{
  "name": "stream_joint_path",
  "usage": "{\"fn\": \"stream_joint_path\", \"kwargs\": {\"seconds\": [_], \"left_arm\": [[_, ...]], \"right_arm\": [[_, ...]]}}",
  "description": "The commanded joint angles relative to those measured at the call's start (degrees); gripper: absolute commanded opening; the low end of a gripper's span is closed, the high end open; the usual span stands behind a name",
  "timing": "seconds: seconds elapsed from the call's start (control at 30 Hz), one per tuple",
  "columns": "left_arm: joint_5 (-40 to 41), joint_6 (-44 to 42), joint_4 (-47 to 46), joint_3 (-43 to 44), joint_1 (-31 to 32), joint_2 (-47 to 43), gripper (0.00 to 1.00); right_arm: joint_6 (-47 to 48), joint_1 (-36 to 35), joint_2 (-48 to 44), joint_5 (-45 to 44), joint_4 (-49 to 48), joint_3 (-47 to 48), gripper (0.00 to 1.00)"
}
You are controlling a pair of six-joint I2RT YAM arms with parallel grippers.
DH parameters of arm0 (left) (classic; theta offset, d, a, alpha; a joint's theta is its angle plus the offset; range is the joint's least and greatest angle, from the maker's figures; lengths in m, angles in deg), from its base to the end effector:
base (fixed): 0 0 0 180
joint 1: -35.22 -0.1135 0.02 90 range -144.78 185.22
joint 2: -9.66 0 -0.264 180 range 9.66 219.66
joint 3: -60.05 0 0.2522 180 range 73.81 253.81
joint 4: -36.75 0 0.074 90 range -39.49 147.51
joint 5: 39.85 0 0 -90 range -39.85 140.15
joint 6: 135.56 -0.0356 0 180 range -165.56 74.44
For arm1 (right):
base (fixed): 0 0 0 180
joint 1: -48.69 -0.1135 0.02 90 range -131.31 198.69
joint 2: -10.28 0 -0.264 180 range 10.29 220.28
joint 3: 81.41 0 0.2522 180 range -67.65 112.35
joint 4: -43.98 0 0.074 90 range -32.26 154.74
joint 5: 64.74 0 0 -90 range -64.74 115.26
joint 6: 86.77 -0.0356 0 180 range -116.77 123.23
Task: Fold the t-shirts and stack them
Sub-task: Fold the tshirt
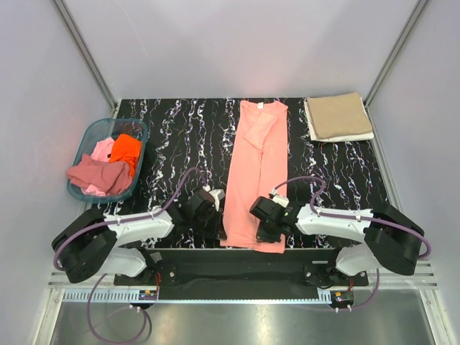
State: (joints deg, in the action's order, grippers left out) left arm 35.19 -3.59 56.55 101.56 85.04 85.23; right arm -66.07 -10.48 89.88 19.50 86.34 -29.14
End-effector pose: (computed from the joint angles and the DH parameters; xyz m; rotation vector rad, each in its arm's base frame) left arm 0.1395 -0.1794 0.1404 0.3054 2.7317 -0.8943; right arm 0.1232 0.1994 0.1548 0.2792 2.8574 0.4003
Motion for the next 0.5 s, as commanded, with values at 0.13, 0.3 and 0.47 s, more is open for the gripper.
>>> {"fn": "stream_joint_path", "kwargs": {"seconds": [0.13,0.3,0.47], "left_arm": [[1.08,1.53,5.11,1.68,0.8,-9.63,0.24],[1.77,-0.22,7.05,5.29,0.89,-10.98,0.3],[6.17,-3.13,10.57,6.79,0.1,-8.16,0.39]], "right_arm": [[-0.31,-0.67,-6.36,-0.57,2.16,-0.1,0.13],[3.19,0.98,-11.29,-2.85,3.56,1.66,0.26],[18.88,17.03,-9.81,-1.45,3.22,4.29,0.28]]}}
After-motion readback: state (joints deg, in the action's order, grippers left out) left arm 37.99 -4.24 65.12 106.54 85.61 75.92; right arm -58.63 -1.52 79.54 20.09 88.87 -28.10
